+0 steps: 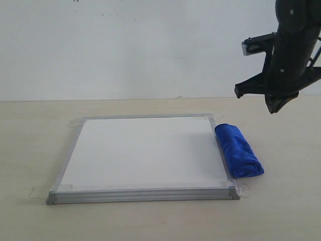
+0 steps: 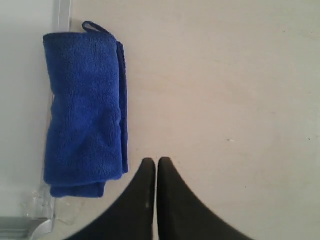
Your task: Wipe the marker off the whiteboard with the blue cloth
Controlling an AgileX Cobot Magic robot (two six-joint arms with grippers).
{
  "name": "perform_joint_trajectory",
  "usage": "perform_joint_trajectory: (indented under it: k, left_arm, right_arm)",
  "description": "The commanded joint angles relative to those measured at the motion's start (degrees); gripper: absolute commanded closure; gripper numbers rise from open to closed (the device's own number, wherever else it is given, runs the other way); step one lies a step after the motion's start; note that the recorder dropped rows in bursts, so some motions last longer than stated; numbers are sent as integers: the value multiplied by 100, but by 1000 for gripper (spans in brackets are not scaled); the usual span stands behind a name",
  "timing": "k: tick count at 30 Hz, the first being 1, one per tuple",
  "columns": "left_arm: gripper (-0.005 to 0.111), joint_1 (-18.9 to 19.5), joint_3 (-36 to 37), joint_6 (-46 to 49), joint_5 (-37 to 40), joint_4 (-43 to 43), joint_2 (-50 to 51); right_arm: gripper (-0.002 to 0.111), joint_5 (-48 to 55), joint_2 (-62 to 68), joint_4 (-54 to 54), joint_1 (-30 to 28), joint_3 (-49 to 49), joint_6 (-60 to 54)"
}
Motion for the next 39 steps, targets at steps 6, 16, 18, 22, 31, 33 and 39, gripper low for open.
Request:
perform_joint_trajectory:
  k: [6, 16, 18, 22, 31, 33, 39]
  left_arm:
    - [103, -9, 17, 30, -25, -9, -17]
    - [103, -9, 17, 30, -25, -9, -17]
    - [103, -9, 17, 30, -25, -9, -17]
    - [103, -9, 17, 30, -25, -9, -17]
    - [103, -9, 17, 30, -25, -9, -17]
    - [103, -9, 17, 30, -25, -9, -17]
    - [103, -9, 17, 30, -25, -9, -17]
  right_arm:
    - [108, -1538, -1346, -470, -10, 2164, 520]
    - [108, -2542, -2620, -470, -10, 4049, 1309]
    - [108, -2781, -3010, -457, -10, 4492, 1489]
    - [108, -3384, -3836, -449, -10, 5254, 1612]
    - [108, -3825, -5058, -449, -10, 5752, 1612]
    - [108, -3823, -5167, -434, -10, 5752, 1612]
    - [108, -3837, -5225, -431, -10, 5752, 1630]
